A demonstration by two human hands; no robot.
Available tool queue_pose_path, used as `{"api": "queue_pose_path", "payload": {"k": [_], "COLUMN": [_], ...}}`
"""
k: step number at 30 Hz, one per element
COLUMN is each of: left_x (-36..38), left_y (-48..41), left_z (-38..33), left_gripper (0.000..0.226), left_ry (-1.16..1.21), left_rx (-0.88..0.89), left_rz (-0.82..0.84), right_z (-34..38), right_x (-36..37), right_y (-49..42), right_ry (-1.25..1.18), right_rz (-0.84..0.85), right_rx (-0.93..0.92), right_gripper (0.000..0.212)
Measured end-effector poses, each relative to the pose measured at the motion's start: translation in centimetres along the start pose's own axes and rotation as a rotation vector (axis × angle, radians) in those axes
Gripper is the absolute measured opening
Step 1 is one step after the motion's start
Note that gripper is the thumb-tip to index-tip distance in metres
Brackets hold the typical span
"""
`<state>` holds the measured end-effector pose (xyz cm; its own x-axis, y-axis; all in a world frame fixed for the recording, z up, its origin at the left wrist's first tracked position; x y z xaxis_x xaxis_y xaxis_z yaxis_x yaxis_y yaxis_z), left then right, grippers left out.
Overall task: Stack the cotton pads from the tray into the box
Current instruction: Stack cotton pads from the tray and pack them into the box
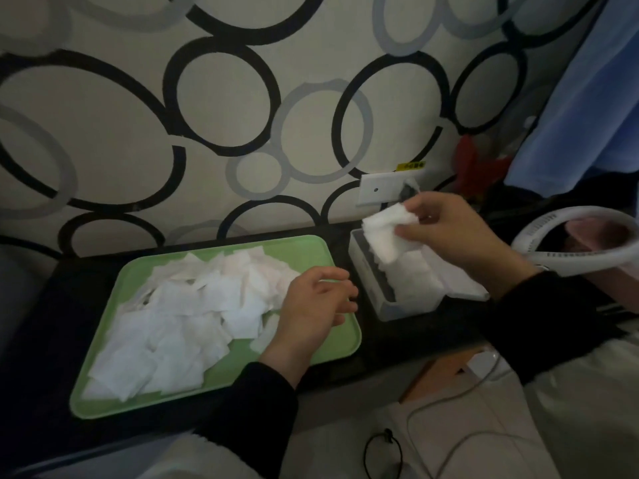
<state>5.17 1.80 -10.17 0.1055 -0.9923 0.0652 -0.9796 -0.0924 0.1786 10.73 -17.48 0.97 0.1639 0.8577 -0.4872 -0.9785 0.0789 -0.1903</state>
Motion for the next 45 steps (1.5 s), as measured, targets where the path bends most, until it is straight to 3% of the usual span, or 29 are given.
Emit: {"api": "queue_pose_path", "payload": {"k": [3, 6, 14, 20, 28, 36, 42, 45], "left_x": [2.4, 4.1, 5.7, 5.7, 5.8, 3.0, -3.9, -7.9], "left_y": [-0.8, -1.7, -3.4, -3.5, -3.5, -3.6, -2.5, -1.6], "left_z": [0.7, 1.0, 2.2, 2.2, 2.5, 1.2, -0.4, -1.3], "left_gripper": [0.012, 0.019, 0.018, 0.020, 0.025, 0.019, 0.012, 0.010], "left_ry": [-0.021, -0.052, -0.202, -0.194, -0.170, -0.235, -0.243, -0.277], "left_rx": [0.008, 0.051, 0.133, 0.150, 0.157, 0.146, 0.096, 0.074], "left_rz": [0.017, 0.028, 0.030, 0.094, 0.109, 0.047, -0.071, -0.125], "right_z": [-2.5, -4.2, -3.9, -2.4, -3.7, -2.9, 2.0, 2.8], "right_x": [0.3, 2.3, 5.5, 7.7, 9.6, 6.6, 7.4, 10.5], "right_y": [-3.5, -6.0, -8.3, -8.0, -8.3, -6.2, -0.9, 2.0], "right_ry": [-0.051, 0.015, 0.622, 0.870, 0.879, 0.603, 0.287, 0.247], "right_rz": [-0.046, 0.040, 0.226, 0.255, 0.256, 0.194, 0.128, 0.175], "right_rx": [0.114, 0.153, -0.127, -0.285, -0.243, -0.146, -0.134, -0.103], "right_gripper": [0.024, 0.024, 0.023, 0.018, 0.020, 0.040, 0.020, 0.017]}}
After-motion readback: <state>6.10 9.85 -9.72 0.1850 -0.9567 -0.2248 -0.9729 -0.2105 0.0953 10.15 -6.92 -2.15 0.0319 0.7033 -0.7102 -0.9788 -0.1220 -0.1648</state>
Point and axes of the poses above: each hand's wrist, its own y-axis away from the middle knuckle, its own x-axis out of the palm, z = x × y, the point moved 10 cm from there along -y, towards the middle knuckle, and after that the axes turned 7 degrees about -z, right-handed, at the moved point
